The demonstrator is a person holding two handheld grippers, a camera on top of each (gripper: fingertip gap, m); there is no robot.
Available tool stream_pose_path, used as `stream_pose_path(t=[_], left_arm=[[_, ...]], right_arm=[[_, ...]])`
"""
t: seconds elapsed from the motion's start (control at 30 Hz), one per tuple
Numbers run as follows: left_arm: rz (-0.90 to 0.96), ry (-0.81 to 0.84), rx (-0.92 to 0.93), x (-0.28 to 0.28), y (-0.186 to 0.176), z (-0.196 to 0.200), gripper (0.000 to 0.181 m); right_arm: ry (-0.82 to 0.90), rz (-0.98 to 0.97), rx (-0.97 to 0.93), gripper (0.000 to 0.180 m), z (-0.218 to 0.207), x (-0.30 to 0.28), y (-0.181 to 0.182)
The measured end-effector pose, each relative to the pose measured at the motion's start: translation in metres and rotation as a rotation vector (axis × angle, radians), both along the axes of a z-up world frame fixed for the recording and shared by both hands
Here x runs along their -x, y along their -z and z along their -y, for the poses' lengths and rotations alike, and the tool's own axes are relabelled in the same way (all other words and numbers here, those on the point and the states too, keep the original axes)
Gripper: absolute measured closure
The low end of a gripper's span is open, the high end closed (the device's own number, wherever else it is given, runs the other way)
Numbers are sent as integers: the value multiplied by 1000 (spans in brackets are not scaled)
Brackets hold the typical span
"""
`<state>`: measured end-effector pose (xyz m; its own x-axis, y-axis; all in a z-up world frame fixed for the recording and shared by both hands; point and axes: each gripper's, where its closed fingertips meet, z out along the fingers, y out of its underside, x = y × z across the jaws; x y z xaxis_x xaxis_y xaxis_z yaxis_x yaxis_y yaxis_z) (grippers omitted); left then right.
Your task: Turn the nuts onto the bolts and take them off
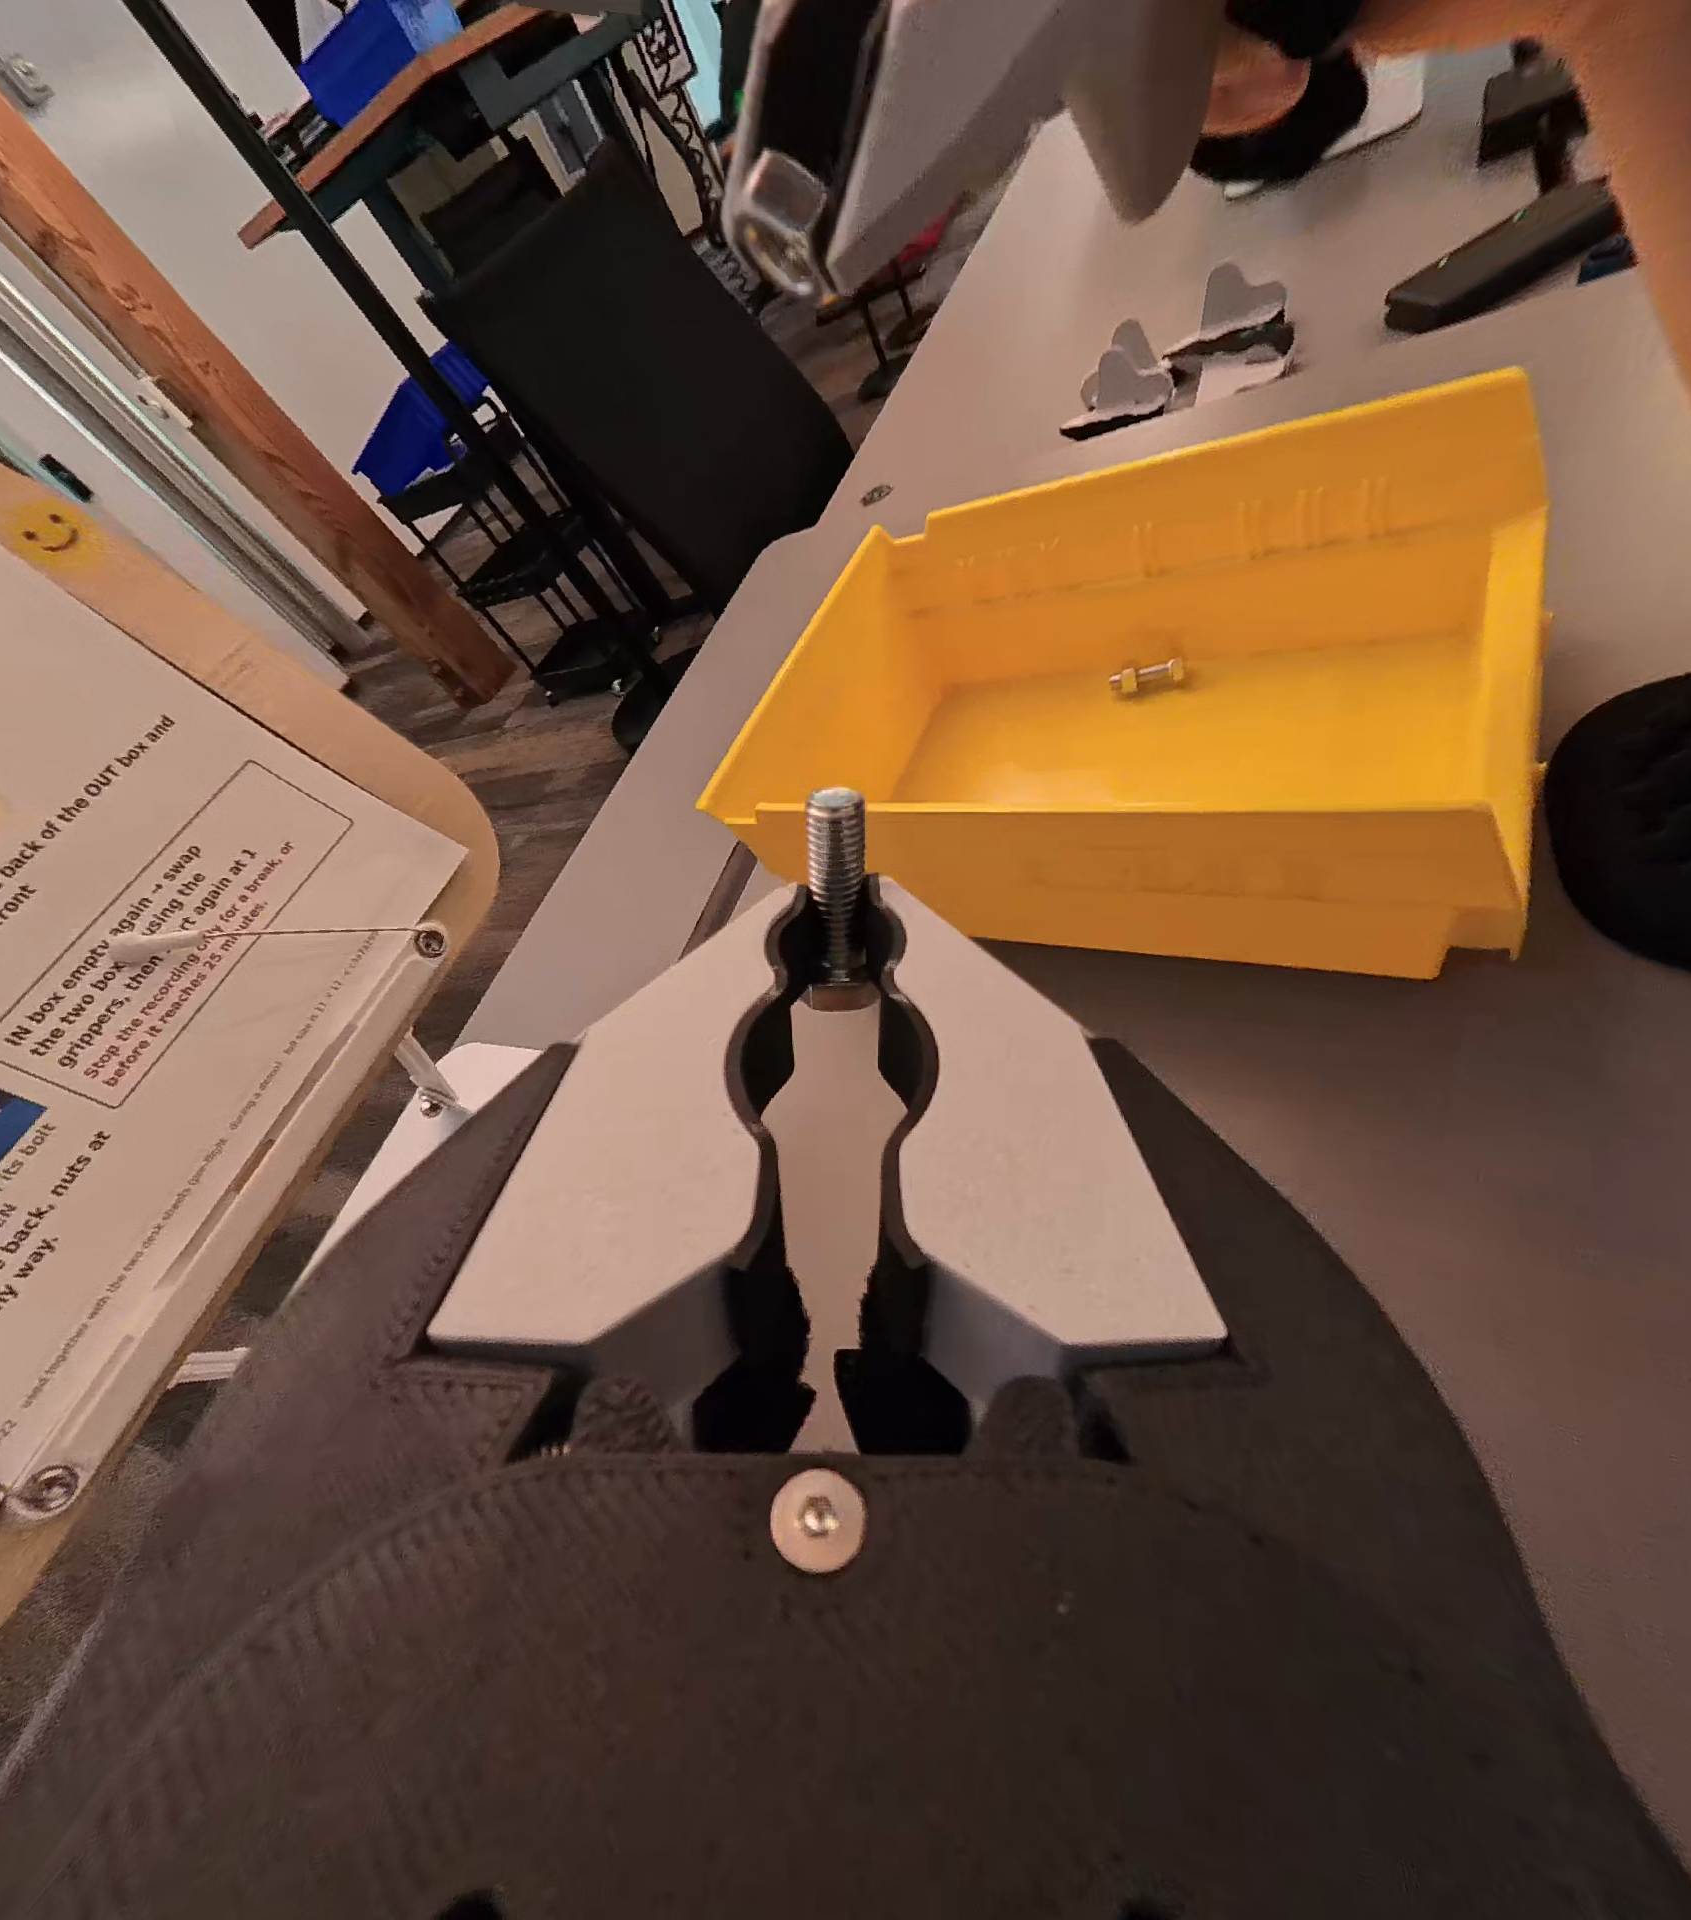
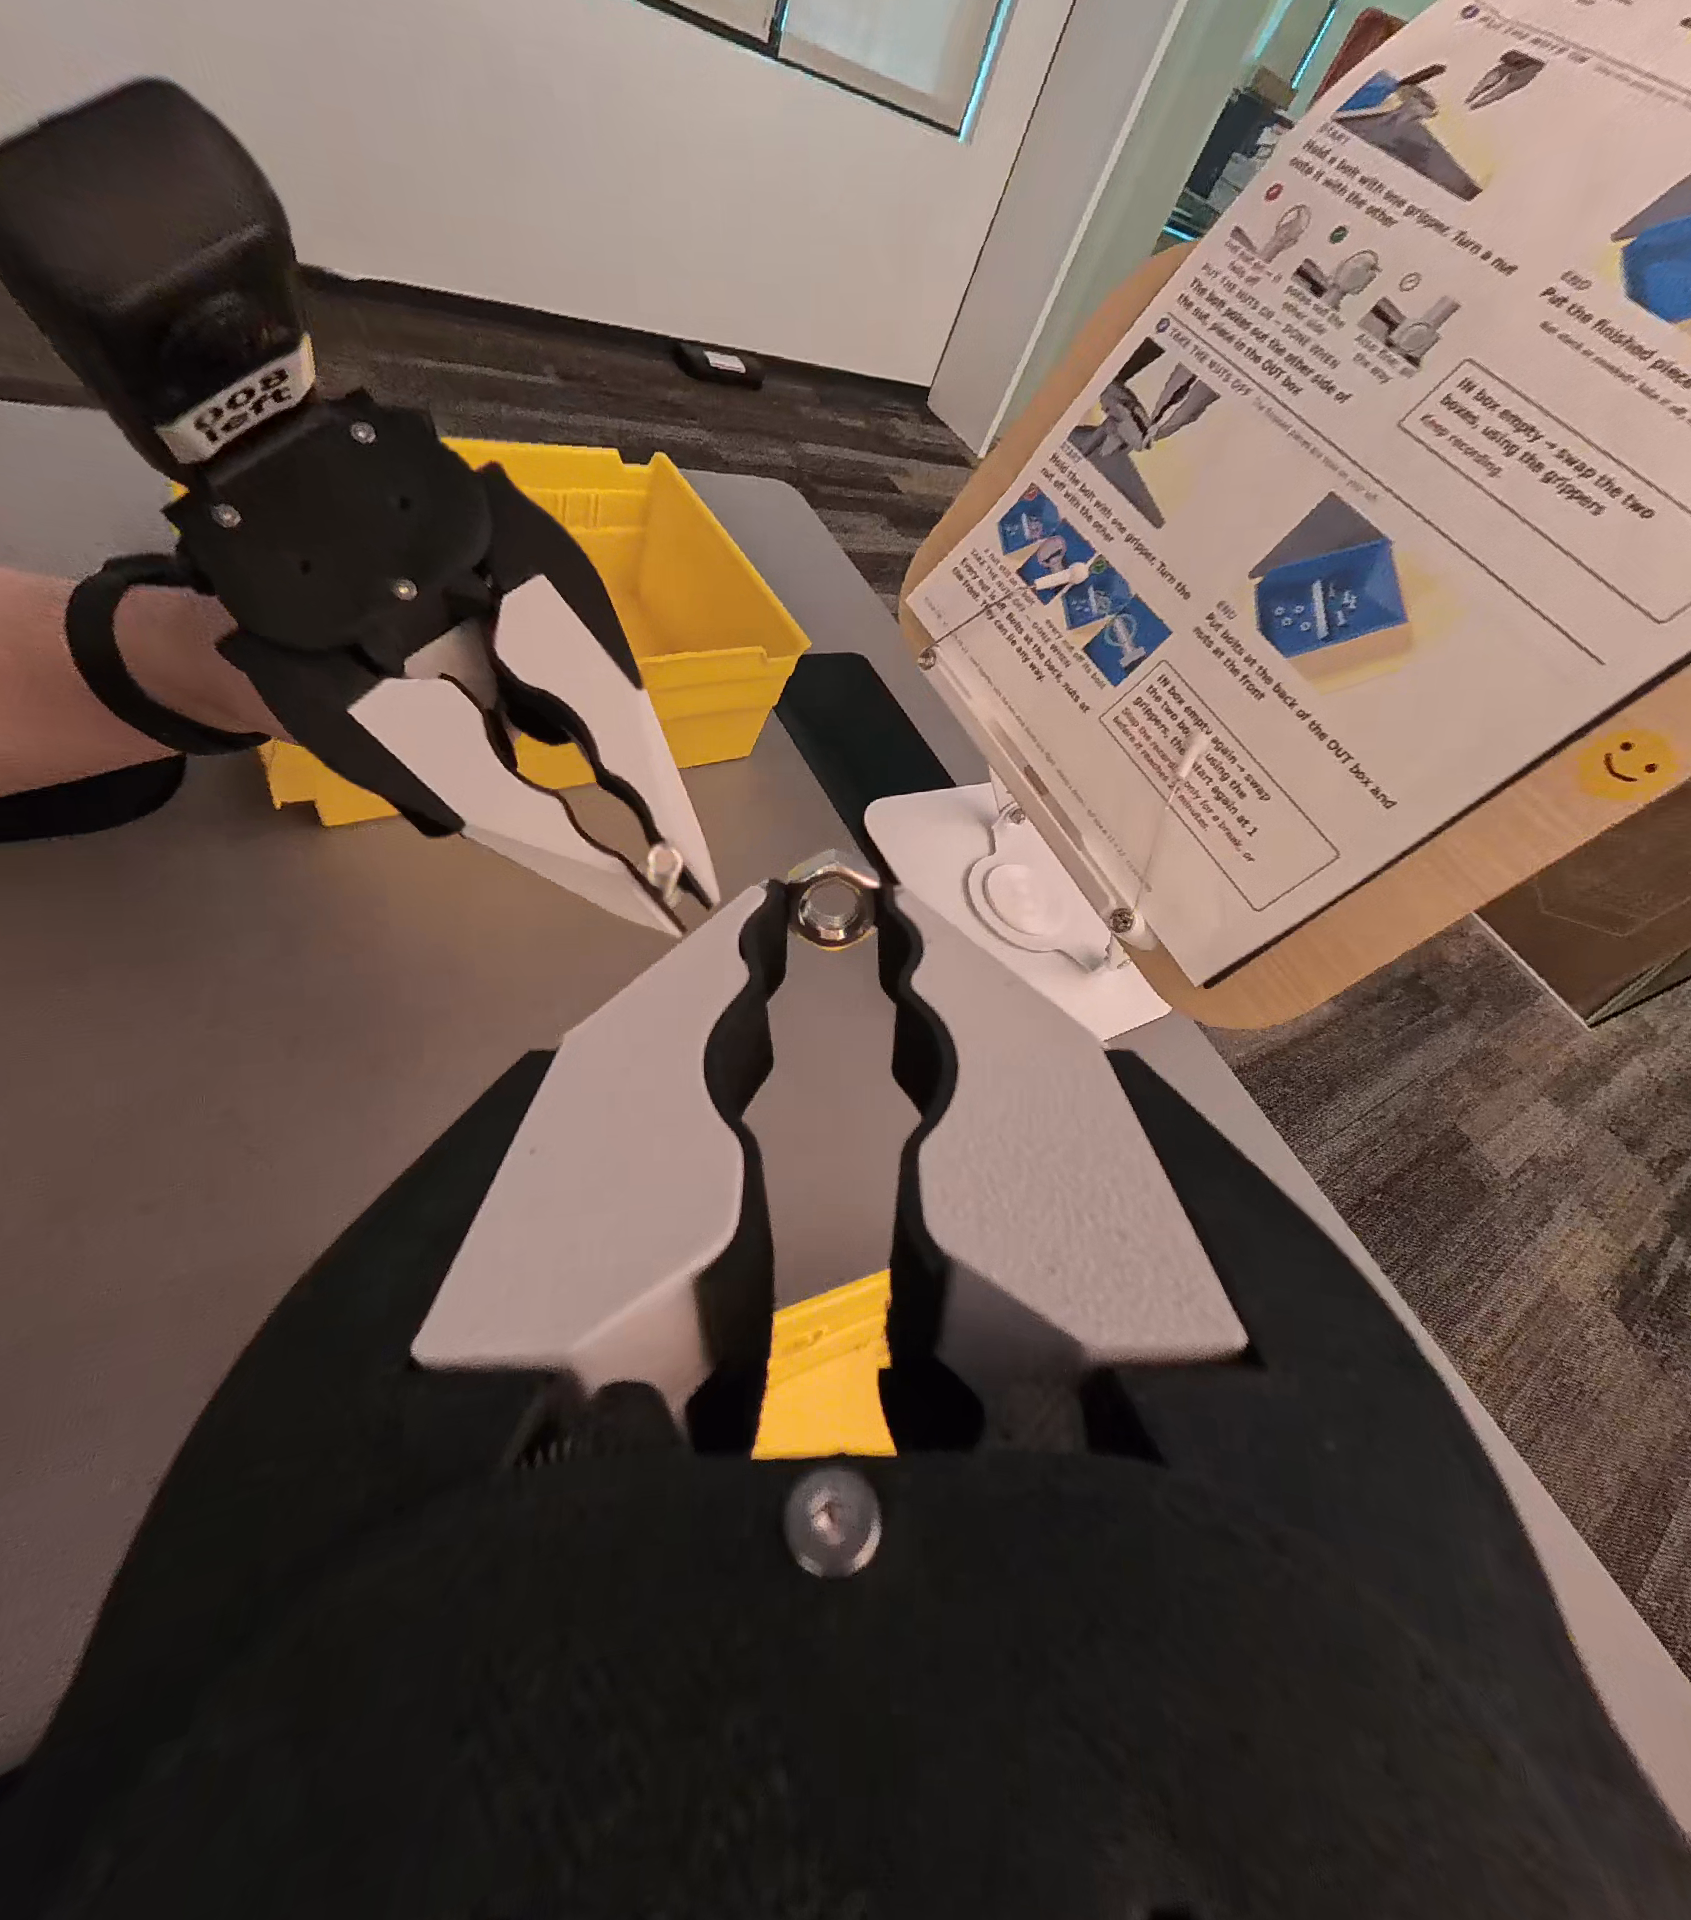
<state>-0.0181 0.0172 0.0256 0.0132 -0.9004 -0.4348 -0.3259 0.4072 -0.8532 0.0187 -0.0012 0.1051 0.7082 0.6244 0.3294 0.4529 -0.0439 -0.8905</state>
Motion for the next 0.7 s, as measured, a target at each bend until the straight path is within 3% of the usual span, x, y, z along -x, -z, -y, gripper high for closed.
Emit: stream_pose_path(t=[0.03, 0.37, 0.7], left_arm=[[-8, -4, -14, -1, 3, -1, 174], [-12, -25, -142, 1, 5, -8, 174], [-96, -48, -353, 0, 19, -12, 174]], right_arm=[[-1, 10, 4, 164, 0, 2, 1], [-49, 113, 26, 164, 4, 15, 15], [-142, 385, 18, 164, 5, 38, 51]])
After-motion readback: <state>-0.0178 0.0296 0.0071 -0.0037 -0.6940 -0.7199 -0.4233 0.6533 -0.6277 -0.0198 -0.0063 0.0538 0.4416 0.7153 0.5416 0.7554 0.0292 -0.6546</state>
